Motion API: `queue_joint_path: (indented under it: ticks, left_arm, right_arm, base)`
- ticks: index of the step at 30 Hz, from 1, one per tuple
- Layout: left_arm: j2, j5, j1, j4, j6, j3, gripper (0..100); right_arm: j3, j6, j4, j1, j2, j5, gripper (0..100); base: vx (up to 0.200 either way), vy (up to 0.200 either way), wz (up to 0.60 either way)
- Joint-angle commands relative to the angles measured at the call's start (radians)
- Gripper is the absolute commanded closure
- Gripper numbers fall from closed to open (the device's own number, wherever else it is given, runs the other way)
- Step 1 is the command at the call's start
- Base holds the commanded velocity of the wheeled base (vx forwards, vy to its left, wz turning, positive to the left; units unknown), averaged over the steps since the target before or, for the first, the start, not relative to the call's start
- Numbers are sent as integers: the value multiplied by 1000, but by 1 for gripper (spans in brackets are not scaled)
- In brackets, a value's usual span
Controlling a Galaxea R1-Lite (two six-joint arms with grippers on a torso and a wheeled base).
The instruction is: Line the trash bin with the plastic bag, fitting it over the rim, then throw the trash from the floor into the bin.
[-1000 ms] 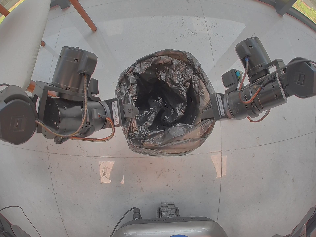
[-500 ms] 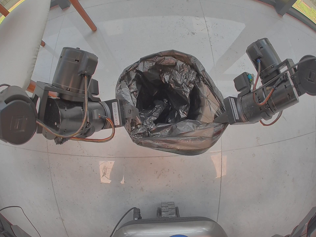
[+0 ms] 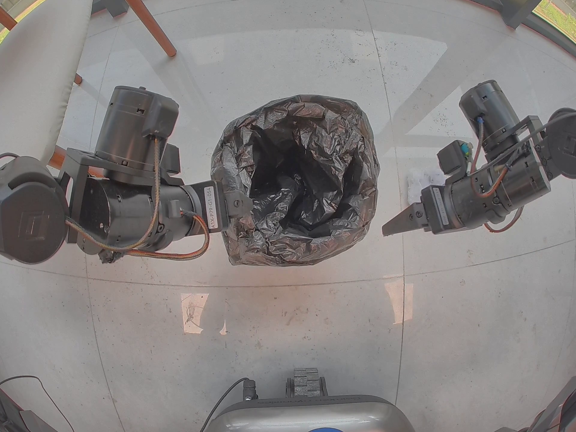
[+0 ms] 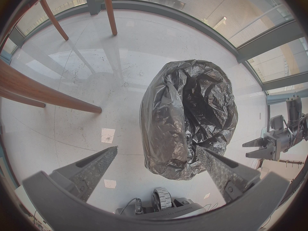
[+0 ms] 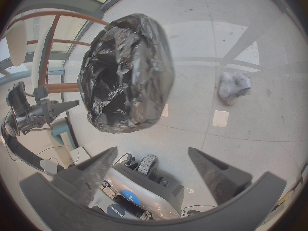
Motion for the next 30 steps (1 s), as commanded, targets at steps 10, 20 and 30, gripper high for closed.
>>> queue_joint_path:
  ticks: [10,20,30]
  left_arm:
    - [-21,4,5,-3,-6,11,0]
    - [-113,-6,25,-8,0,26,0]
    - [-129,-9,24,-31,9,60,0]
  right_arm:
    - [86,-63,-80,-369,9,22,0]
    - [106,-65,-314,-416,193,23,0]
    - [35,-65,-597,-432,368,17,0]
  base:
    - [0,0,0]
    - [0,0,0]
    - [0,0,0]
